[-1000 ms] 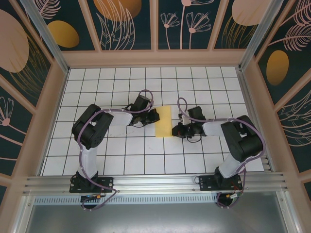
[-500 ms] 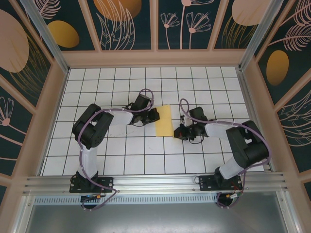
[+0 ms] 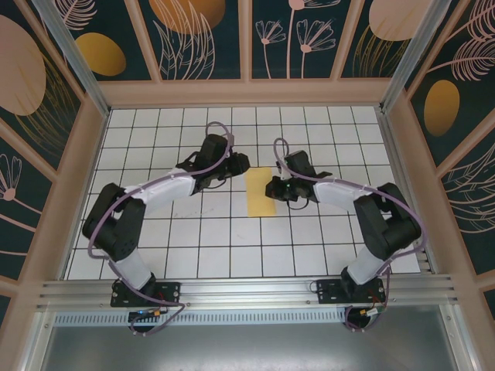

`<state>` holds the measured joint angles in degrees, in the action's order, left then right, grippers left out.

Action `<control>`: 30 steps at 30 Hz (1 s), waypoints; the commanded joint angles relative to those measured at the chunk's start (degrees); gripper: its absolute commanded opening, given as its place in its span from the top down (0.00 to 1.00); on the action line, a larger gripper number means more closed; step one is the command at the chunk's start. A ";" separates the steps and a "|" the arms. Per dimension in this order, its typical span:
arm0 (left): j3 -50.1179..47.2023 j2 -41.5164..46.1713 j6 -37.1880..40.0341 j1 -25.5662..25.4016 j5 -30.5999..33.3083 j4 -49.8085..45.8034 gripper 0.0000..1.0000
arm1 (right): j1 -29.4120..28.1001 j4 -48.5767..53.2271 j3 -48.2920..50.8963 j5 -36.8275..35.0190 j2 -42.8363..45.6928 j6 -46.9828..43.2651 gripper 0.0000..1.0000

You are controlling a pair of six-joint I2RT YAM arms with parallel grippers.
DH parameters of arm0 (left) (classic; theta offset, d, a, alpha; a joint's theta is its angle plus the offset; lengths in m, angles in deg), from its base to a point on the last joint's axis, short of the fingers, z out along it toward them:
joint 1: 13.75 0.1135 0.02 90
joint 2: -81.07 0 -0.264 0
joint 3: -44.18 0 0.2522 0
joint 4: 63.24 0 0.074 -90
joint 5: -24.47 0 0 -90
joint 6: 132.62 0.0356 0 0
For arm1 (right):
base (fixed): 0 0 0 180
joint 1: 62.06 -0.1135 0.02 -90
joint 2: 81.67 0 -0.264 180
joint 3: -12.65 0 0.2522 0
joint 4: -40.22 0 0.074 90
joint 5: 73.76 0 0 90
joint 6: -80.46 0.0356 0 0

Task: Fold a paper plane with a square sheet of paper (pick it up from the middle)
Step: Rotate the paper at the center of the table.

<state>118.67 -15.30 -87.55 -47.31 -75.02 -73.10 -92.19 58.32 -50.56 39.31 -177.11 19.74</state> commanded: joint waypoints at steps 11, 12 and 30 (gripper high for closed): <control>-15.05 11.65 -4.30 5.42 13.92 -0.79 0.14 | -4.30 1.83 0.21 -5.07 -6.66 10.07 0.95; -15.79 12.20 -4.30 5.68 14.57 -0.57 0.10 | -4.94 1.60 -0.13 -5.09 -7.25 12.04 0.95; -25.99 23.83 -4.61 6.92 15.11 3.03 0.02 | -9.19 -4.34 -14.35 -7.16 -10.39 24.62 0.94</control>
<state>93.66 6.38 -91.59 -40.73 -59.44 -72.73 -103.66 51.85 -63.87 33.52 -191.95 46.40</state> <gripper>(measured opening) 0.985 0.061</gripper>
